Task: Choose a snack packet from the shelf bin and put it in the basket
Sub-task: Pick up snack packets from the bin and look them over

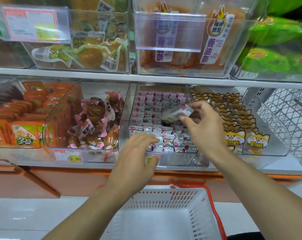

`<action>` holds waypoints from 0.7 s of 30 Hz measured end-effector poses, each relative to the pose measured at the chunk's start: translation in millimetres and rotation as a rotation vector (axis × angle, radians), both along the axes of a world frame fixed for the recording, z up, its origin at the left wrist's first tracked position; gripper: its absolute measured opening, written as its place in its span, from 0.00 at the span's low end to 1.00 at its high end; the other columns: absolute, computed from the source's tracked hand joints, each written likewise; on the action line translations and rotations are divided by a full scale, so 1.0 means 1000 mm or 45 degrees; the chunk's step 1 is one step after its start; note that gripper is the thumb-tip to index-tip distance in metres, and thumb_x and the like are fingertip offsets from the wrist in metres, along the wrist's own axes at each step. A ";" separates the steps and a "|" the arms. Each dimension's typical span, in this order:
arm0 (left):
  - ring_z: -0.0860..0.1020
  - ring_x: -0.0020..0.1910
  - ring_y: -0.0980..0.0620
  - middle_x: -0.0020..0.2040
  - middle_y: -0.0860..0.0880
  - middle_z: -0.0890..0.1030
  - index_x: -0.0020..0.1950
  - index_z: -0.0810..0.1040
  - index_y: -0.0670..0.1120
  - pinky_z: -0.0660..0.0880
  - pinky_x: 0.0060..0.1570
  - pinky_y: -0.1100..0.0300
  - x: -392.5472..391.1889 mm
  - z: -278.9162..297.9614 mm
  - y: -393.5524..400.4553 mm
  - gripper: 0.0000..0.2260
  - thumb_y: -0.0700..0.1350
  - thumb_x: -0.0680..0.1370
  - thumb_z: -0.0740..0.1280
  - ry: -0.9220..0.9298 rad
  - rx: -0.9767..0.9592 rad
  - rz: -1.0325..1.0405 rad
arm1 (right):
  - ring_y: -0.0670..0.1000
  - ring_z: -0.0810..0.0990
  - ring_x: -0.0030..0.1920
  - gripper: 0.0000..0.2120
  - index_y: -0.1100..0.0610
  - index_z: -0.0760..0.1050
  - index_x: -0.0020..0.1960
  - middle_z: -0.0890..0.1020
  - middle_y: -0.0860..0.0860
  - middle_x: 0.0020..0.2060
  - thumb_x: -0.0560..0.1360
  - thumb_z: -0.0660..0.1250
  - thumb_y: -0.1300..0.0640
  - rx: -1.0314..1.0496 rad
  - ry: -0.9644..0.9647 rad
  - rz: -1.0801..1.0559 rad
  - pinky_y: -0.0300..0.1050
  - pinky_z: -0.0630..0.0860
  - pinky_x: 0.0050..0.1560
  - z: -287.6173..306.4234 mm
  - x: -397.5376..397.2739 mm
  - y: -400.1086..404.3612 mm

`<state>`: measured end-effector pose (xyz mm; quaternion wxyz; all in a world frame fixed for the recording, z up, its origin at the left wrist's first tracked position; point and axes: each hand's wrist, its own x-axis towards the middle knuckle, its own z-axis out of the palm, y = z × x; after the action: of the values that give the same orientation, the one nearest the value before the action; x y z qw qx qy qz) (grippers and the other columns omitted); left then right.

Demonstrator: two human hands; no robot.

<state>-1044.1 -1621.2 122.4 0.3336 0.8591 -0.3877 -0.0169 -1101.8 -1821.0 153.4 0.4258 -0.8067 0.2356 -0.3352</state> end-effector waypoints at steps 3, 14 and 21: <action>0.55 0.78 0.60 0.76 0.60 0.66 0.75 0.68 0.58 0.44 0.75 0.62 0.001 -0.004 0.000 0.25 0.53 0.79 0.70 -0.080 0.121 -0.020 | 0.40 0.81 0.42 0.14 0.43 0.75 0.58 0.82 0.41 0.42 0.77 0.74 0.55 -0.212 0.146 0.024 0.34 0.79 0.38 -0.006 0.009 0.000; 0.54 0.76 0.61 0.77 0.61 0.62 0.77 0.65 0.59 0.43 0.69 0.66 0.007 -0.021 0.006 0.30 0.58 0.77 0.71 -0.128 0.224 -0.074 | 0.51 0.82 0.51 0.13 0.51 0.76 0.63 0.83 0.52 0.55 0.79 0.69 0.60 -0.529 0.336 0.150 0.53 0.81 0.55 0.001 0.022 0.000; 0.57 0.76 0.60 0.78 0.61 0.63 0.77 0.66 0.60 0.47 0.70 0.64 0.007 -0.021 0.006 0.29 0.58 0.77 0.71 -0.099 0.208 -0.065 | 0.46 0.75 0.43 0.14 0.52 0.78 0.63 0.84 0.52 0.54 0.79 0.68 0.64 -0.716 0.530 0.197 0.45 0.77 0.48 -0.005 0.026 0.003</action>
<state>-1036.7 -1615.0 101.7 0.2467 0.8732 -0.4195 -0.0236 -1076.1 -1818.4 148.0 0.1540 -0.9588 0.1541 -0.1821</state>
